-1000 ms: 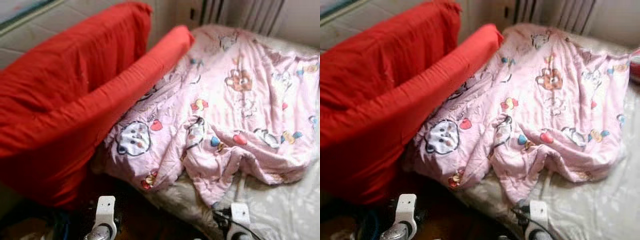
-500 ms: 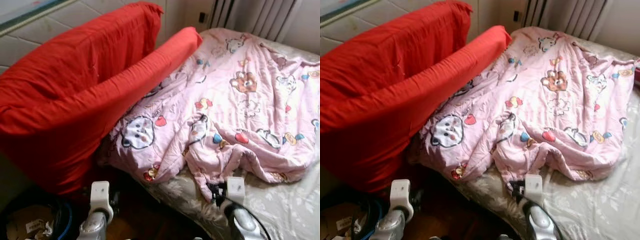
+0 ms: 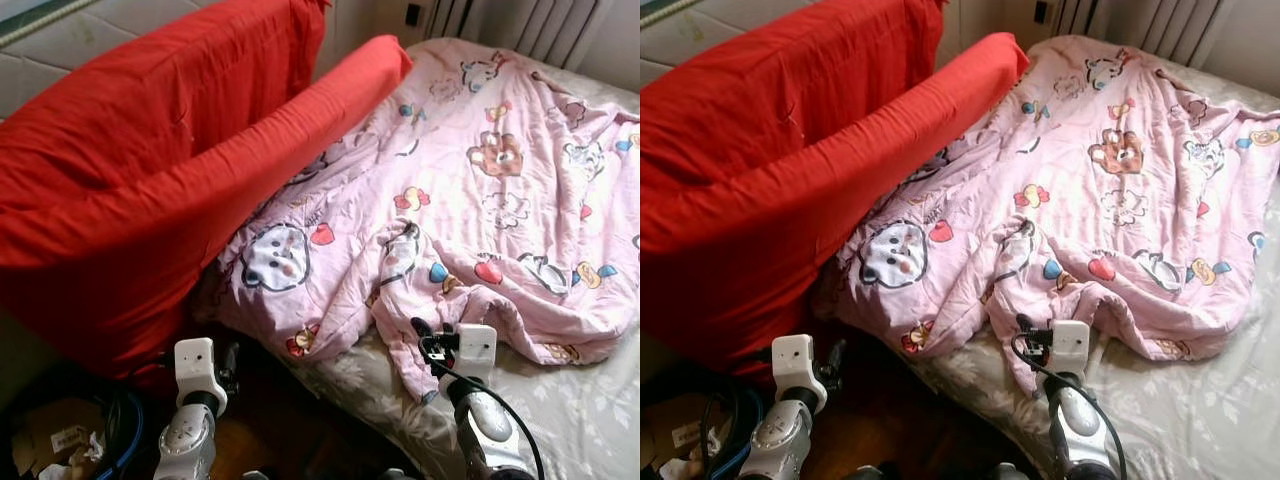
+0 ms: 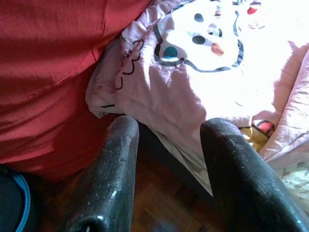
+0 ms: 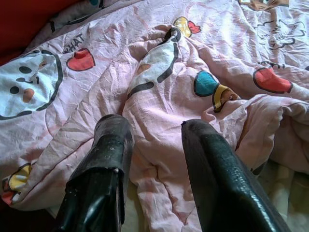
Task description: Clean up the room
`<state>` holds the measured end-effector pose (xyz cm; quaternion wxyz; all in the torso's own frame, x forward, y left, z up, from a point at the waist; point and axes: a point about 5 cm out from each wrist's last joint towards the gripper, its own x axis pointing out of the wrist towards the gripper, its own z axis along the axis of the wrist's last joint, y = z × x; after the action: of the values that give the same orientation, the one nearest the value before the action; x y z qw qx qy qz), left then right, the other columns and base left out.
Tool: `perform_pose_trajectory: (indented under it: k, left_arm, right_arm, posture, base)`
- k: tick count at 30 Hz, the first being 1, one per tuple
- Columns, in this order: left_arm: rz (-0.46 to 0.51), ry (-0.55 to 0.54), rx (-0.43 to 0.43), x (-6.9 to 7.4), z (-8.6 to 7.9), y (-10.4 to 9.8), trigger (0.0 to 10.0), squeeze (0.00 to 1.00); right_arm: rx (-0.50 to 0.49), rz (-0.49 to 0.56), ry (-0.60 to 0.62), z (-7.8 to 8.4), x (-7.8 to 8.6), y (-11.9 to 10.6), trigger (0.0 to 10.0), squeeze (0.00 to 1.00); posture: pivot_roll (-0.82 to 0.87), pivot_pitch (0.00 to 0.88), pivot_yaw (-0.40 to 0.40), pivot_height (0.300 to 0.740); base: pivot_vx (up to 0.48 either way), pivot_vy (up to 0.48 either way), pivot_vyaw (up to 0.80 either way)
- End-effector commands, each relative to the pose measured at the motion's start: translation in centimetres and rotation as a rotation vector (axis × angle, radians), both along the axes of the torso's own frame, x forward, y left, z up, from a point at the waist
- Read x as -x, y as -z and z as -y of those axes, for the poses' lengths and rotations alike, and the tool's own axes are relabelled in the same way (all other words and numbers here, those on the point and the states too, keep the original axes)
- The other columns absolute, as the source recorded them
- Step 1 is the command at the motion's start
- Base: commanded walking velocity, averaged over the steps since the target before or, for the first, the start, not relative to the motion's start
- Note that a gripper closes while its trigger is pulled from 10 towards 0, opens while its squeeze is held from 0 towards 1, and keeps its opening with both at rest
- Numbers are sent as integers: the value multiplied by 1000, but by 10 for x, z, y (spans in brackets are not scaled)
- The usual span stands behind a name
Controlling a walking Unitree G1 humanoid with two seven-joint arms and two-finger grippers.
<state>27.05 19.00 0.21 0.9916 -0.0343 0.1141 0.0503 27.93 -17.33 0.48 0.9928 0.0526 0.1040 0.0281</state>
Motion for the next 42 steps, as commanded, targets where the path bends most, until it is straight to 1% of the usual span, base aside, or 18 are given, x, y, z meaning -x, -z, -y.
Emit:
perform_pose_trajectory:
  k: [1, 13, 18, 23, 26, 28, 33, 35, 38, 42]
  left_arm:
    - [-10, -3, 3, 3, 0, 3, 10000, 0]
    - [-13, 0, 2, 5, 0, 4, 10000, 0]
    - [-12, 5, 2, 4, 1, 3, 10000, 0]
    - [-12, 8, 0, 4, 2, 3, 10000, 0]
    - [-14, 7, -3, 4, 2, 3, 10000, 0]
    - [-14, 8, -3, 4, 1, 3, 10000, 0]
    - [-19, 14, -12, 5, 1, 4, 10000, 0]
    - [-22, 15, -15, 5, 1, 4, 10000, 0]
    - [-22, 17, -16, 5, 0, 4, 10000, 0]
    - [-26, 18, -18, 5, 0, 4, 10000, 0]
  right_arm:
    - [3, -20, 10, 3, 7, 6, 10000, 0]
    - [-3, -47, -3, -8, 11, 12, 10000, 0]
    - [4, -53, 5, -9, 12, 13, 10000, 0]
    - [10, -76, 68, -3, 12, 14, 10000, 0]
    - [-18, -99, 155, 6, 13, 16, 10000, 0]
    - [-27, -102, 173, 8, 13, 16, 10000, 0]
    - [-16, -116, 155, 7, 12, 17, 10000, 0]
    - [13, -124, 146, 7, 13, 17, 10000, 0]
    - [2, -109, 150, 7, 13, 17, 10000, 0]
    - [6, -119, 144, 7, 14, 18, 10000, 0]
  posture:
    - [-15, 185, -11, 740]
    - [-8, 157, -12, 740]
    - [-9, 153, -10, 740]
    - [-7, 155, -10, 740]
    - [-4, 163, -11, 740]
    - [-2, 166, -11, 740]
    - [-3, 169, -10, 740]
    - [-2, 171, -10, 740]
    - [1, 170, -11, 740]
    - [1, 172, -10, 740]
  base:
    - [0, 0, 0]
    - [42, 0, 0]
    - [54, 0, 0]
    - [0, 0, 0]
    - [0, 0, 0]
    - [0, 0, 0]
    - [148, 0, -319]
    - [251, 0, -519]
    - [249, 0, 0]
    - [273, 0, 0]
